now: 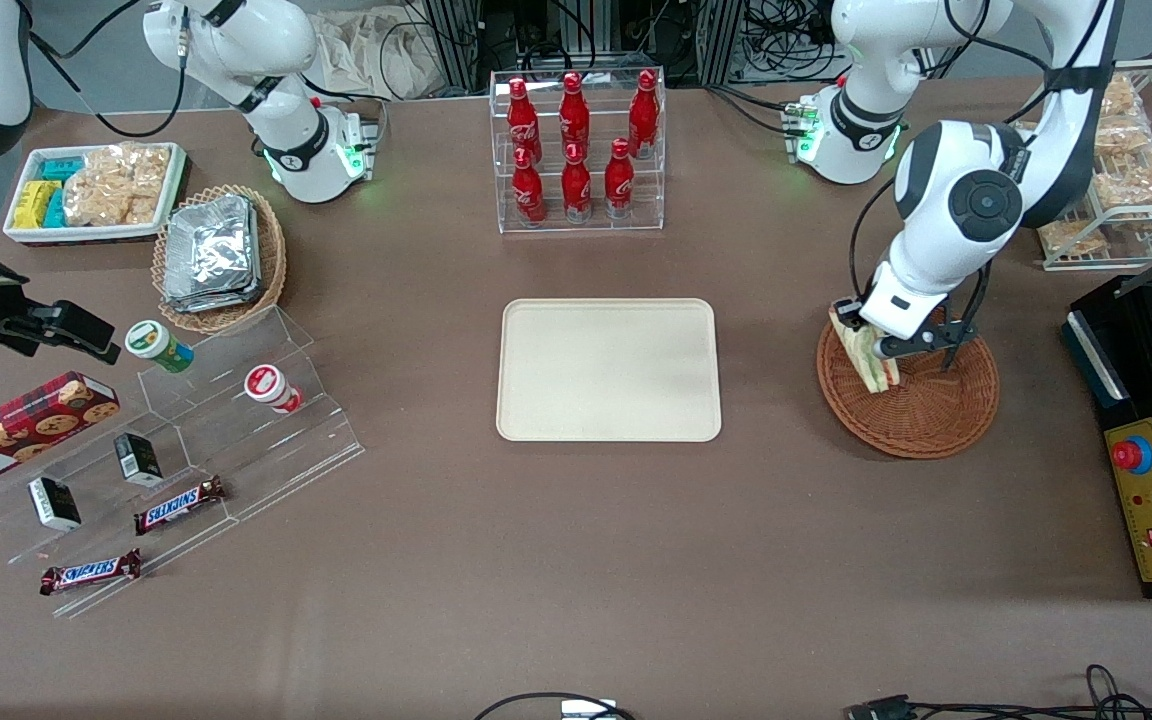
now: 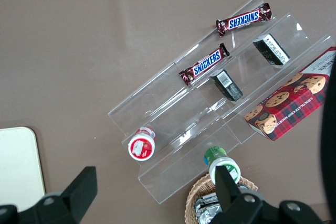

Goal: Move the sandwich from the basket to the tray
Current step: 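Lift the sandwich with the left gripper and carry it toward the tray, then lower the sandwich onto the cream tray with the left gripper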

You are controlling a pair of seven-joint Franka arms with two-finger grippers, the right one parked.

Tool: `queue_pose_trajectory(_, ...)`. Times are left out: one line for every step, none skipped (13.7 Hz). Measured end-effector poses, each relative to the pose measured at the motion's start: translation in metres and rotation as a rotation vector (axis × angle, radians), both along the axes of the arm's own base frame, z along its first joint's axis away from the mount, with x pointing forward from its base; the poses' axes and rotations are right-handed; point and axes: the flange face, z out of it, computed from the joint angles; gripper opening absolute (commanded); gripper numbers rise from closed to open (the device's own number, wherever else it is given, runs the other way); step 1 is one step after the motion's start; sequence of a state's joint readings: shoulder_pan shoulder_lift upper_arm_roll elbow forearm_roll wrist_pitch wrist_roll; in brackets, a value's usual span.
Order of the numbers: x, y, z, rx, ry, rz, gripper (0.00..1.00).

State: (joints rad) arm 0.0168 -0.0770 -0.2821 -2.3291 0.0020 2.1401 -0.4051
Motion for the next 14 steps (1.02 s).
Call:
queue_pose_trajectory(0.006, -0.016, 0.018, 0.001, 0.002, -0.027, 0.00)
queue_pose_trajectory(0.011, -0.033, 0.033, -0.002, -0.001, -0.056, 0.00)
queue_pose_trajectory(0.015, -0.050, 0.043, -0.009, -0.009, -0.084, 0.00)
queue_pose_trajectory(0.018, -0.065, 0.048, -0.018, -0.016, -0.109, 0.00)
queue_pose_trajectory(0.021, -0.079, 0.048, -0.027, -0.017, -0.131, 0.00)
queue_pose_trajectory(0.023, -0.091, 0.046, -0.037, -0.013, -0.152, 0.00)
queue_pose_trajectory(0.026, -0.104, 0.044, -0.048, -0.010, -0.172, 0.00)
queue_pose_trajectory(0.028, -0.116, 0.044, -0.061, -0.009, -0.189, 0.00)
queue_pose_trajectory(0.030, -0.129, 0.045, -0.073, -0.010, -0.201, 0.00)
queue_pose_trajectory(0.030, -0.143, 0.047, -0.086, -0.012, -0.211, 0.00)
queue_pose_trajectory(0.030, -0.157, 0.048, -0.099, -0.013, -0.221, 0.00)
queue_pose_trajectory(0.029, -0.170, 0.048, -0.113, -0.011, -0.233, 0.00)
queue_pose_trajectory(0.027, -0.183, 0.047, -0.125, -0.007, -0.241, 0.00)
queue_pose_trajectory(0.025, -0.195, 0.044, -0.136, -0.002, -0.243, 0.00)
